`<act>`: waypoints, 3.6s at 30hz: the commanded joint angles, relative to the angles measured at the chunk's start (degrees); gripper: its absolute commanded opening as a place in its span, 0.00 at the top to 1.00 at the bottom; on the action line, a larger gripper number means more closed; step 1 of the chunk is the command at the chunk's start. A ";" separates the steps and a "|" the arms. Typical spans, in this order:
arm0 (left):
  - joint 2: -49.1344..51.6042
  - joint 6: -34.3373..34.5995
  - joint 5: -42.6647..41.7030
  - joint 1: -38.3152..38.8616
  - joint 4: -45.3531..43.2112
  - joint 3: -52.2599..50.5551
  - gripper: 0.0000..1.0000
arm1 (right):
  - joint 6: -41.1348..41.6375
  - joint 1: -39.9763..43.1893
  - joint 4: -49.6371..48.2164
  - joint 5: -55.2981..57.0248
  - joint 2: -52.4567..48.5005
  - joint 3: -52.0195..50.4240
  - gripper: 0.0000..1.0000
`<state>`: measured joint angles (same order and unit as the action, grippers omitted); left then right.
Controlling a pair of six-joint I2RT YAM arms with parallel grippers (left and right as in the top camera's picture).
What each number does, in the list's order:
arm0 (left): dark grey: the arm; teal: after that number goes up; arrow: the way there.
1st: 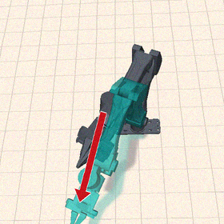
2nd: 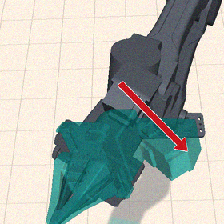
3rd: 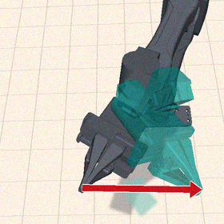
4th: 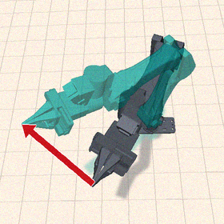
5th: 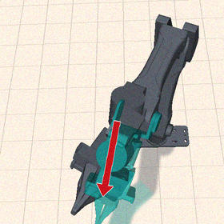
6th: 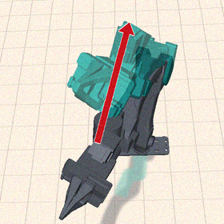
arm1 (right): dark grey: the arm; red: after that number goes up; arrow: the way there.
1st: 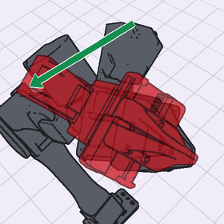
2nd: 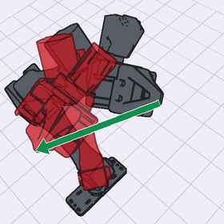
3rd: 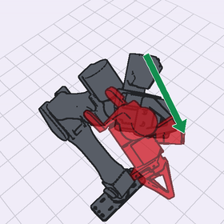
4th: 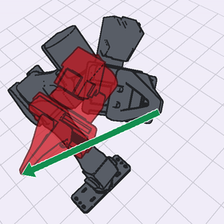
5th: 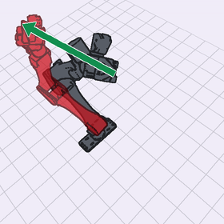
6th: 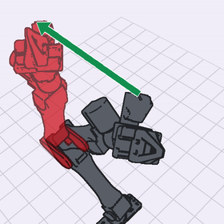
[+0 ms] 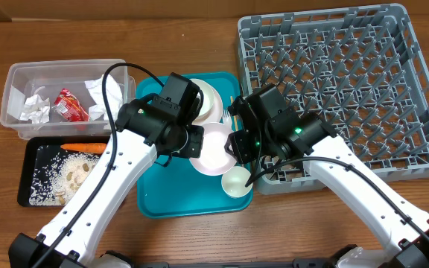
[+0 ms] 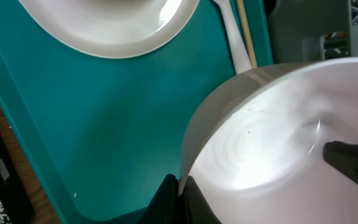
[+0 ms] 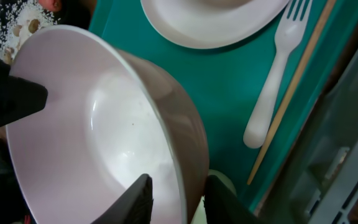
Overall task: Sort waste into correct bins and load items into the dishwasher
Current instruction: 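Grasp the pink bowl rim with the right gripper beside the left, then lift the pink bowl with the right gripper and carry it into the rack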
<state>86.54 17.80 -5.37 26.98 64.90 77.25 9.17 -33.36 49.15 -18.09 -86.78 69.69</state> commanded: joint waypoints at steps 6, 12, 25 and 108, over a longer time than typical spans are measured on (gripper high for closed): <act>-0.83 -0.68 -2.16 0.48 -0.39 1.36 0.96 | -0.22 -0.33 -1.14 0.13 0.26 0.79 0.81; -0.83 -0.68 -2.19 0.48 -0.39 1.36 0.96 | -0.22 -0.33 -1.84 0.72 0.26 0.79 0.89; -0.85 -0.70 -2.21 0.39 -0.59 1.70 0.94 | -0.20 -0.33 -2.38 3.50 0.24 0.79 0.96; -0.72 -3.26 7.43 -0.04 4.09 18.16 0.00 | -52.74 23.93 -81.79 52.02 -29.09 0.79 0.96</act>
<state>85.93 15.00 1.58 27.03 69.06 94.19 -43.55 -9.93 -31.16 34.52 -114.52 69.76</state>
